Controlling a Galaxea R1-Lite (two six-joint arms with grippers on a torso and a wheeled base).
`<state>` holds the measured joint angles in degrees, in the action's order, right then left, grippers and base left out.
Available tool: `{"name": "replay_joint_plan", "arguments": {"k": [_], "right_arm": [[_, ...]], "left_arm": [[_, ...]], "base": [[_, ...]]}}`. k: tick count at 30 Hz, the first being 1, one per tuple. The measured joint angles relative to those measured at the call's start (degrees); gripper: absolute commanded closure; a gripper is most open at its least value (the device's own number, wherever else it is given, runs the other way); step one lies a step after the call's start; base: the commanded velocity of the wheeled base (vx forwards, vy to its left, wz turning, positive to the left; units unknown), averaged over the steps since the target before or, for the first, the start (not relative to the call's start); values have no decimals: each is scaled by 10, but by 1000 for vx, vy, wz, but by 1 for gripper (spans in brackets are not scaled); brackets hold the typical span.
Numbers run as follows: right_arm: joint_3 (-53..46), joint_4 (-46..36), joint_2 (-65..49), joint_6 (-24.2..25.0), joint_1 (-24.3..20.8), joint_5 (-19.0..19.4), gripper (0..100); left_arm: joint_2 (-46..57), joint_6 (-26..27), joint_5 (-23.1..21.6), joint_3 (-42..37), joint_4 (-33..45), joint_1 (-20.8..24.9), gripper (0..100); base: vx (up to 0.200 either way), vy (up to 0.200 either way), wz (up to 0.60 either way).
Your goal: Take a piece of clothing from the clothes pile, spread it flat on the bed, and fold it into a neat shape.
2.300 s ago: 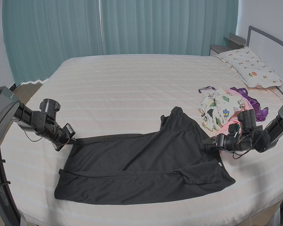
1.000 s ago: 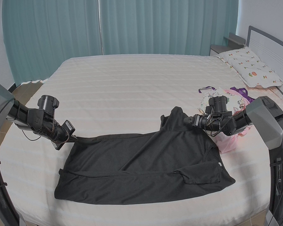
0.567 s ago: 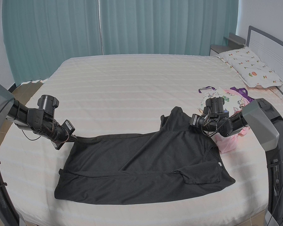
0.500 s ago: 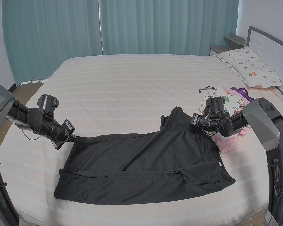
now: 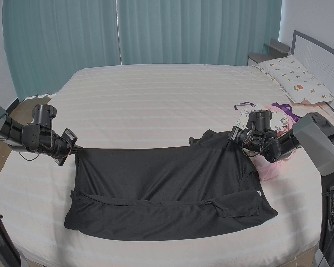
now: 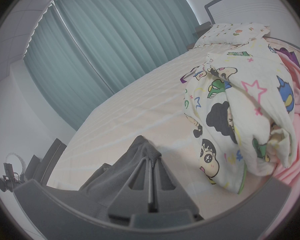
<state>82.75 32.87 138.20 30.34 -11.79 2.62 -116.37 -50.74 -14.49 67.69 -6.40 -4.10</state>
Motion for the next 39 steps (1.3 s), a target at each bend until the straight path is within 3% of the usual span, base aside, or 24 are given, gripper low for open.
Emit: {"name": "replay_joint_plan", "arguments": {"k": [11,28,35,39], "right_arm": [[-18,4,-36,37,4,-1,100],[-107,27,-85,30,20,30,100],[-150,24,-111,17,21,59,100],[-177,24,-127,5,23,71,100]], "left_arm": [[5,0,-1,-2,-2,-13,100],[10,-1,-4,-6,0,-16,100],[32,1,-50,-31,5,-17,100],[47,3,-54,-39,8,-23,100]], "base": [[0,0,0],[0,0,0],[0,0,0],[0,0,0]]}}
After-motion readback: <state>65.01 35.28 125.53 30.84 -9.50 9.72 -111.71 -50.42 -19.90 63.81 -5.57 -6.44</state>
